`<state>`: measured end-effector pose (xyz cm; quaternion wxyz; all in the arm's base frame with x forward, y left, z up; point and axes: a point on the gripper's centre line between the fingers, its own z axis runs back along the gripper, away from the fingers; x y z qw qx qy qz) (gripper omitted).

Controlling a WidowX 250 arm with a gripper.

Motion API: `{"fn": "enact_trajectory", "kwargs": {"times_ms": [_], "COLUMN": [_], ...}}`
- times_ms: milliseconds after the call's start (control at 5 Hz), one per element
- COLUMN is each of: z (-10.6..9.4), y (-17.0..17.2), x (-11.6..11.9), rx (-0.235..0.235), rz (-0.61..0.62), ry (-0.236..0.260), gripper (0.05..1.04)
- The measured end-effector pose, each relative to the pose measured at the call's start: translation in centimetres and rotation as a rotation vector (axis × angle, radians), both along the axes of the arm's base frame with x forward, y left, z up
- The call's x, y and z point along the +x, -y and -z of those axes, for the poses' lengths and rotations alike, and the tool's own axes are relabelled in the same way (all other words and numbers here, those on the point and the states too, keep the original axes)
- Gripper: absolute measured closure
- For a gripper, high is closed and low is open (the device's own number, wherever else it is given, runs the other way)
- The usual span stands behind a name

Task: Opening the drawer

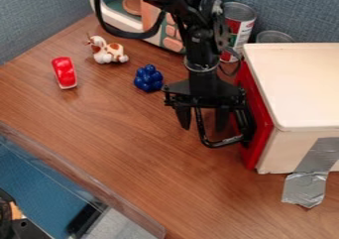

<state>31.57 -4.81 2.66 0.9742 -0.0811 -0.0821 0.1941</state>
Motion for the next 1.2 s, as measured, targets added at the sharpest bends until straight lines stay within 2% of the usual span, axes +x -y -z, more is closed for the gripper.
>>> {"fn": "enact_trajectory", "kwargs": {"times_ms": [200,400,800,1200], "z": [0.1,0.3,0.4,-0.9], "y": [-0.1,-0.2,-2.8,-5.3], "x": [-0.4,-0.8,-2.9,-5.3], "rx": [0.027,0.038,0.101,0.119], "rz": [0.033,0.033,0.037,0.002], "ry": [-0.022,-0.047,-0.084,-0.105], "gripper": [0.726,0.849,0.851,0.852]}}
